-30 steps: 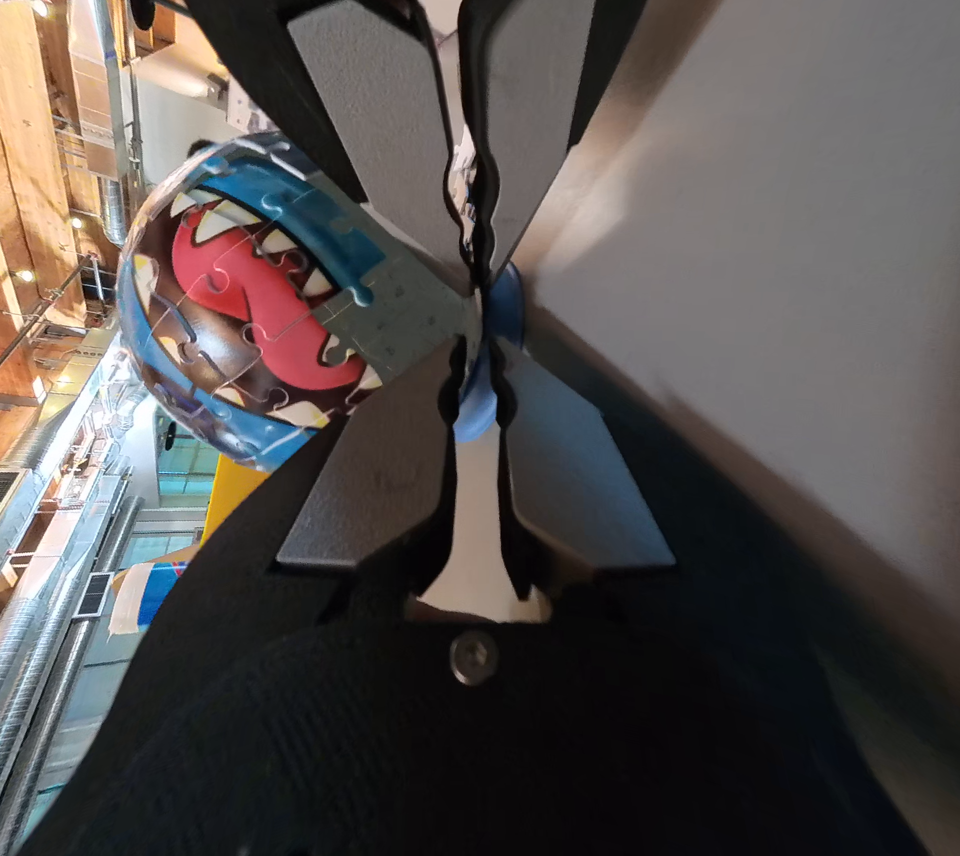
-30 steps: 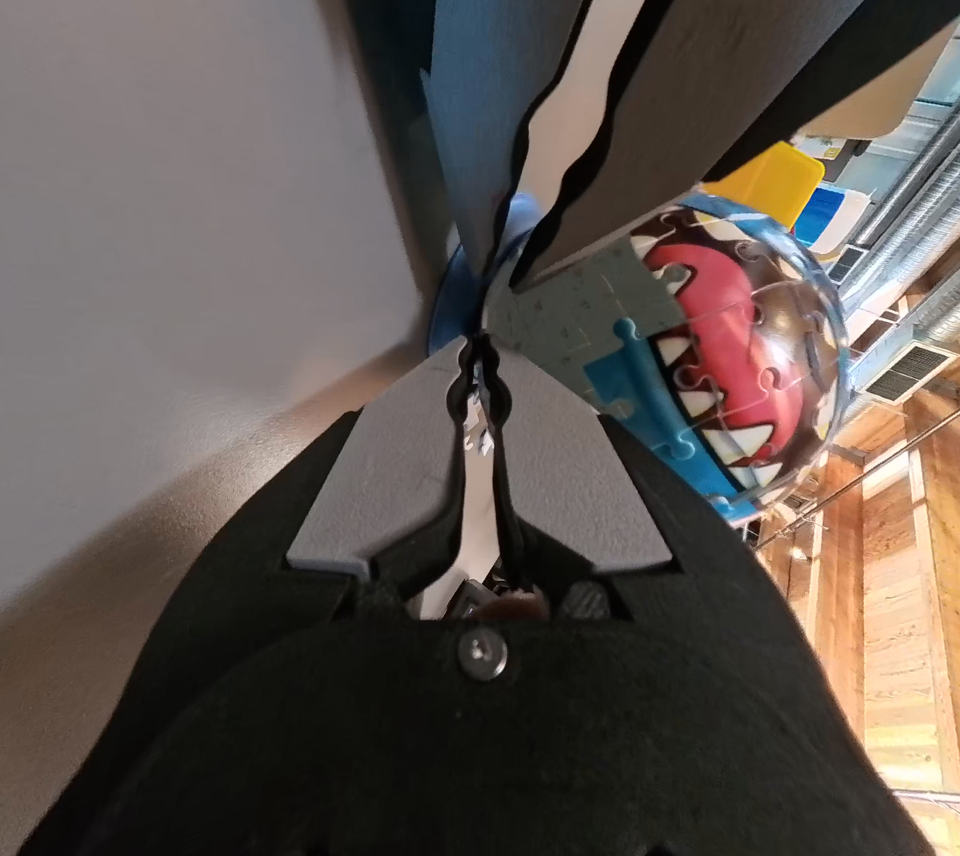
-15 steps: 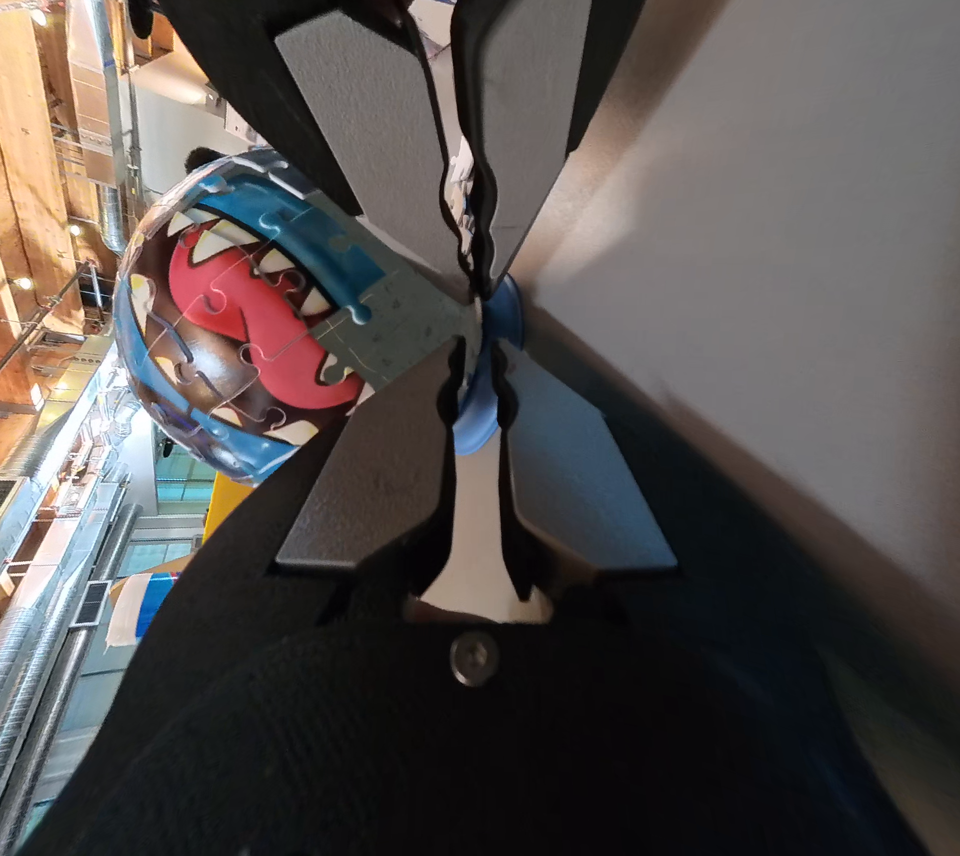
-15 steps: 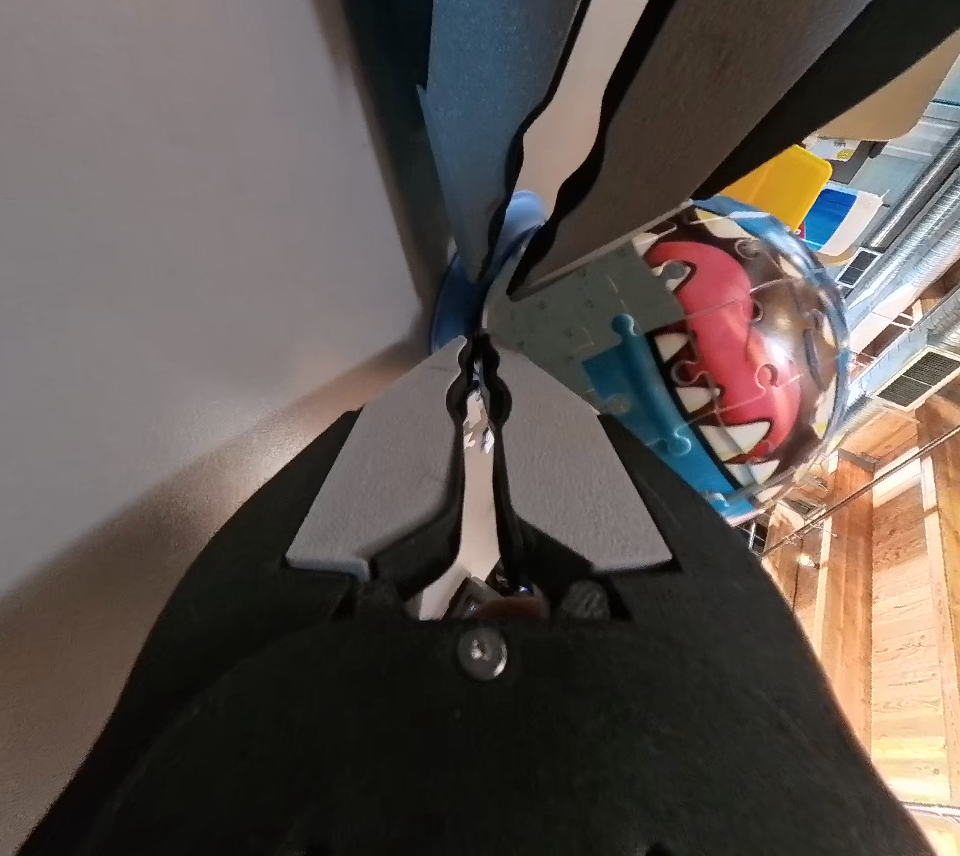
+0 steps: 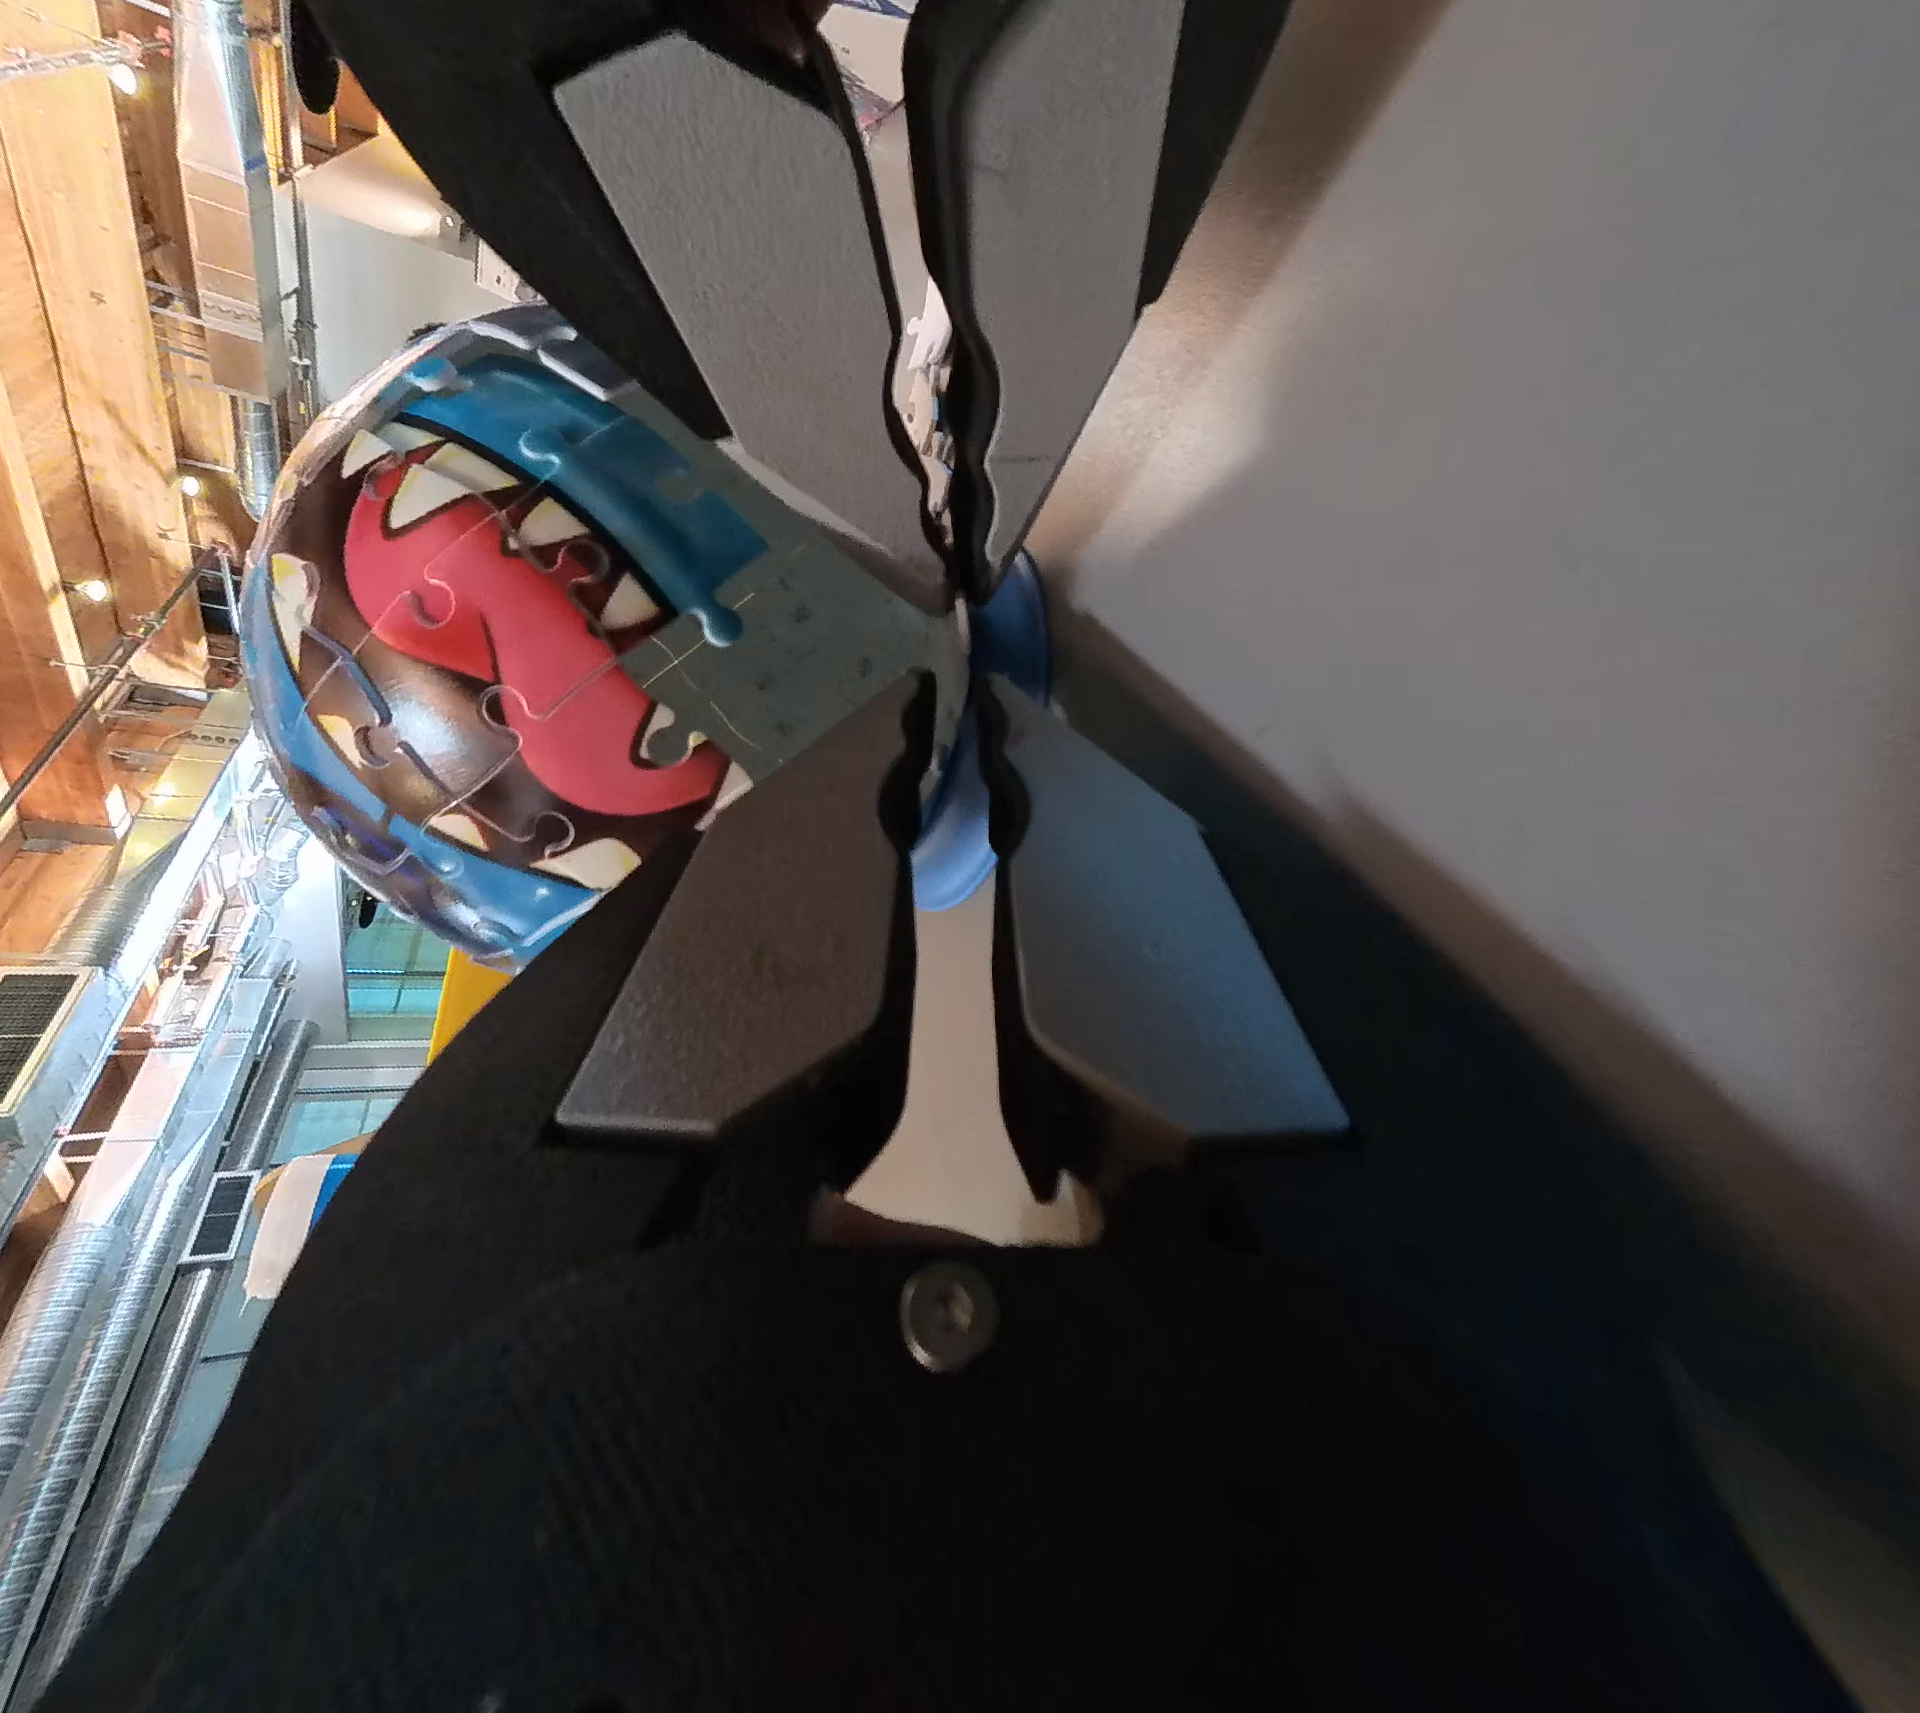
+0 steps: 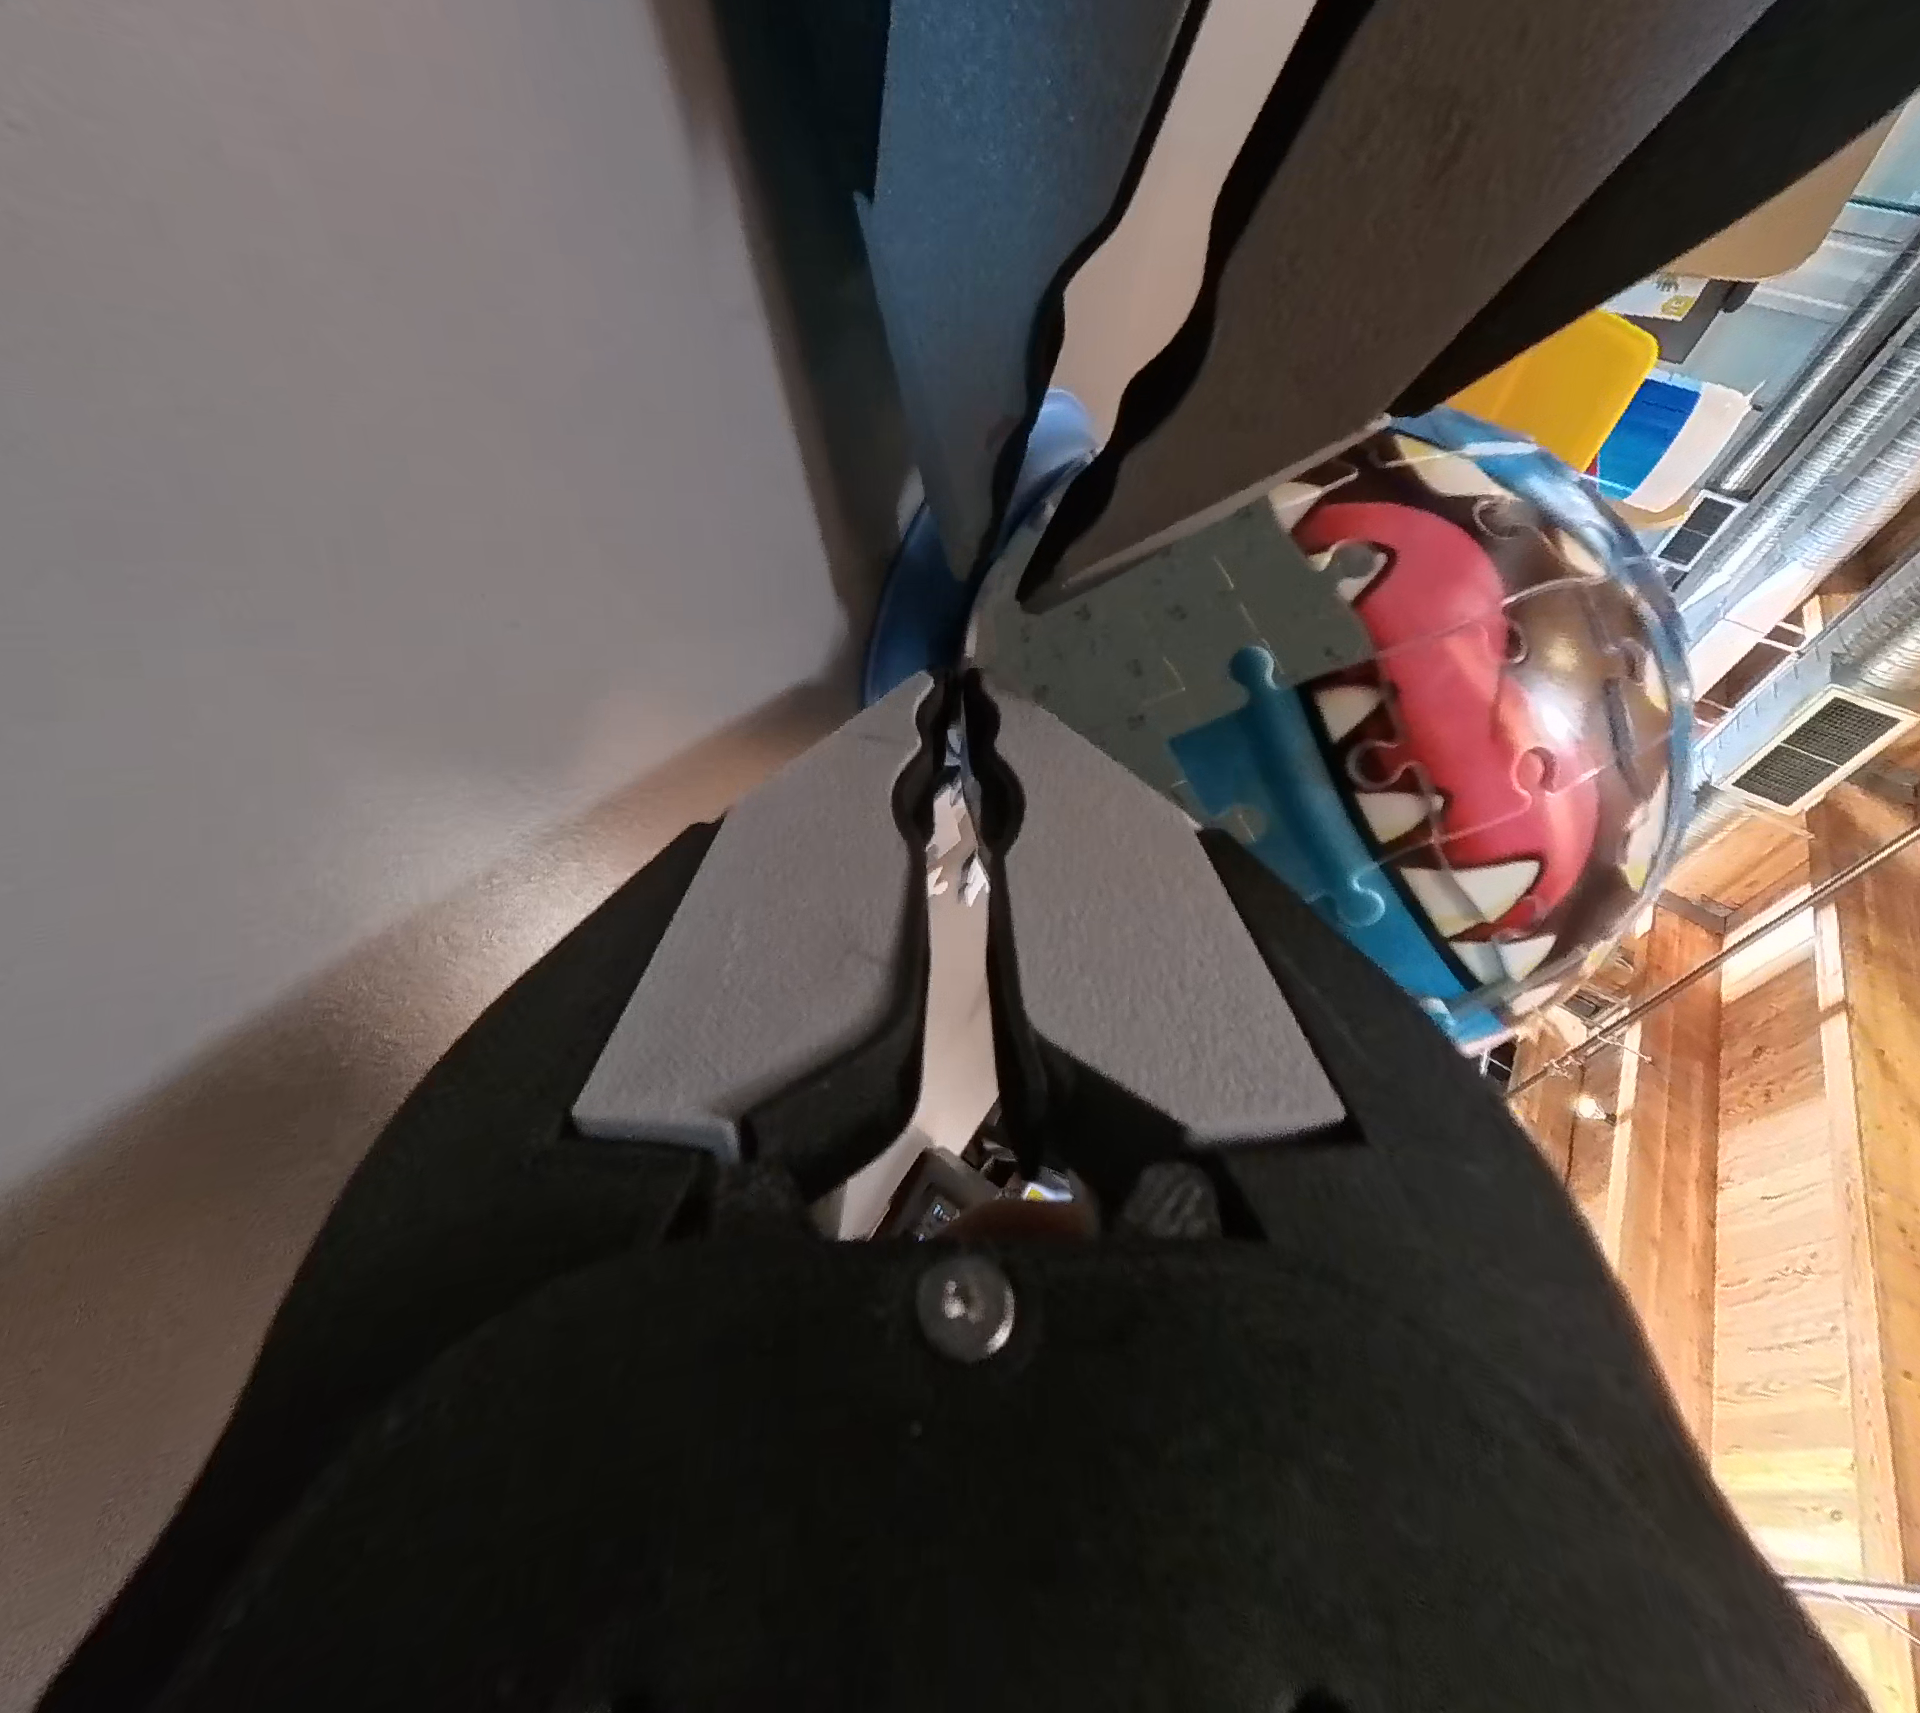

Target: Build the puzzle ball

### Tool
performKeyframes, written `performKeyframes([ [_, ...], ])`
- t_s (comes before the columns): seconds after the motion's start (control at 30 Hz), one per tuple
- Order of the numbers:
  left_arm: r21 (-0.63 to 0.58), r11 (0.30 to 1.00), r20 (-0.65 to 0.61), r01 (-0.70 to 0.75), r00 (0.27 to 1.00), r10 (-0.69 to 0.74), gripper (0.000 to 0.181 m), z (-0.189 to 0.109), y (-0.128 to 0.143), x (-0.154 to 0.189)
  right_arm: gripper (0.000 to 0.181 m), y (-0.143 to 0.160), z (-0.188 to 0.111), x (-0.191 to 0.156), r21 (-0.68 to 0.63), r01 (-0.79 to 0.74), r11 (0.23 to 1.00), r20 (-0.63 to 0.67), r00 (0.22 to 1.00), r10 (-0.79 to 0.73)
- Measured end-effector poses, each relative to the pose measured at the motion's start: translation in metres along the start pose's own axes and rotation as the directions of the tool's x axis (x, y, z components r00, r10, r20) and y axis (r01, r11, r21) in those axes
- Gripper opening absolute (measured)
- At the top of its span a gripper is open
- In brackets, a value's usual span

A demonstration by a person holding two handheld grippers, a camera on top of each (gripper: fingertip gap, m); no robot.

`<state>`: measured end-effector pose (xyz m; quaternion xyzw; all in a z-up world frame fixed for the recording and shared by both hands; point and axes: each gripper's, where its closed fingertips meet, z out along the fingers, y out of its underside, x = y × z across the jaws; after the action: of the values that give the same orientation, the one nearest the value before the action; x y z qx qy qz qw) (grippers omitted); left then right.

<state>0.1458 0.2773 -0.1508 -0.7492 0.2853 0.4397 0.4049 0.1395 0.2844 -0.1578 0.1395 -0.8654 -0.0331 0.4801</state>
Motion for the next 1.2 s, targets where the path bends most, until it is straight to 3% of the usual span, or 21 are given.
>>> performKeyframes([
  [0.47, 0.023, 1.0, 0.009, 0.003, 1.0, -0.004, 0.01, -0.01, 0.003, -0.002, 0.0, -0.003, -0.013, 0.003, 0.059, -0.064, 0.996, -0.075, 0.995, 0.068],
  [0.6, 0.108, 0.993, -0.077, 0.054, 0.996, -0.046, 0.022, -0.023, -0.002, 0.003, 0.0, -0.004, -0.022, -0.003, 0.147, -0.229, 0.962, -0.077, 0.967, 0.242],
  [0.73, 0.175, 0.972, -0.205, 0.155, 0.972, -0.118, 0.032, -0.043, -0.004, 0.008, 0.0, -0.003, -0.043, -0.01, 0.265, -0.502, 0.823, 0.002, 0.854, 0.52],
  [0.93, 0.215, 0.846, -0.467, 0.487, 0.813, -0.349, 0.05, -0.08, -0.008, -0.002, 0.0, 0.027, -0.068, -0.024, 0.25, -0.711, 0.657, 0.081, 0.692, 0.717],
  [1.07, 0.145, 0.796, -0.485, 0.588, 0.743, -0.461, 0.055, -0.074, 0.017, -0.013, 0.0, 0.065, -0.063, -0.042, 0.146, -0.735, 0.662, 0.035, 0.672, 0.739],
  [1.2, 0.084, 0.712, -0.474, 0.697, 0.656, -0.587, 0.057, -0.063, 0.033, -0.021, 0.0, 0.069, -0.057, -0.057, 0.076, -0.685, 0.725, 0.033, 0.728, 0.685],
])
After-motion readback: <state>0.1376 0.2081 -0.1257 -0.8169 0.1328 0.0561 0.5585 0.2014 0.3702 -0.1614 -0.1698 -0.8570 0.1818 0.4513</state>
